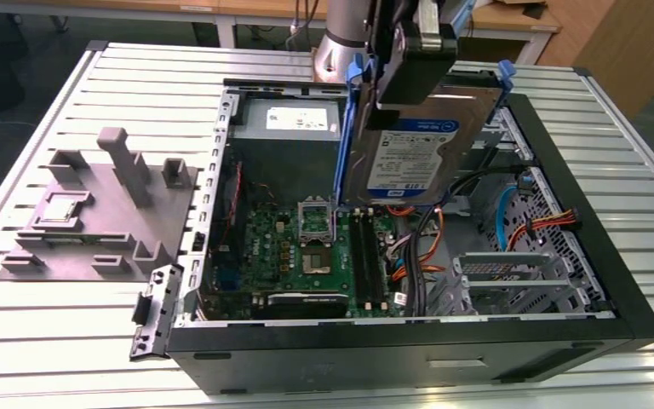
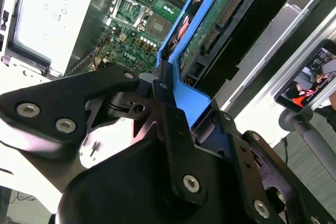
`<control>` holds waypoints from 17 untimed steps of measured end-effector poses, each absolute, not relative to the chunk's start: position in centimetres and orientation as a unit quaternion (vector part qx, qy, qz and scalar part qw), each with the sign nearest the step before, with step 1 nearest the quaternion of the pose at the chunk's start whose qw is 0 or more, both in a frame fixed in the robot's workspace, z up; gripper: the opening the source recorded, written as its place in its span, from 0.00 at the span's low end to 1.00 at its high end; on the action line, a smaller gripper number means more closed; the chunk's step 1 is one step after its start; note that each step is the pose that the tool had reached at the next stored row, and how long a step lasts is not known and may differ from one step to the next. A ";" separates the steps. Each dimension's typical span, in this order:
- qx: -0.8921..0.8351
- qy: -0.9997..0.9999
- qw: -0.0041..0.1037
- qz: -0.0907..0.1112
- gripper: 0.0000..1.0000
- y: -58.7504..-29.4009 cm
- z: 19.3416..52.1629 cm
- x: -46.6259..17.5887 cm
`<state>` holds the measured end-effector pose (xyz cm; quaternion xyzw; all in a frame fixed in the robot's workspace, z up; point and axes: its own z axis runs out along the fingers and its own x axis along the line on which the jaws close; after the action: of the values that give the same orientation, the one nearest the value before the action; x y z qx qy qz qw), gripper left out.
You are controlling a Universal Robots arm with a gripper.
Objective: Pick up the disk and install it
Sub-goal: 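Insert the disk into the insertion slot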
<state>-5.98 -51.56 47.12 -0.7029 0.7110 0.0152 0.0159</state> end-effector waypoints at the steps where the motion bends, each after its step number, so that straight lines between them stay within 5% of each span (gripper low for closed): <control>1: -0.703 0.711 0.016 0.015 0.37 -51.6 47.1 -6.0; 17: -0.703 0.711 0.014 0.013 0.37 -53.2 46.8 -4.1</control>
<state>-4.14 -53.18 46.80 -0.7030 0.7109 0.0131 0.0139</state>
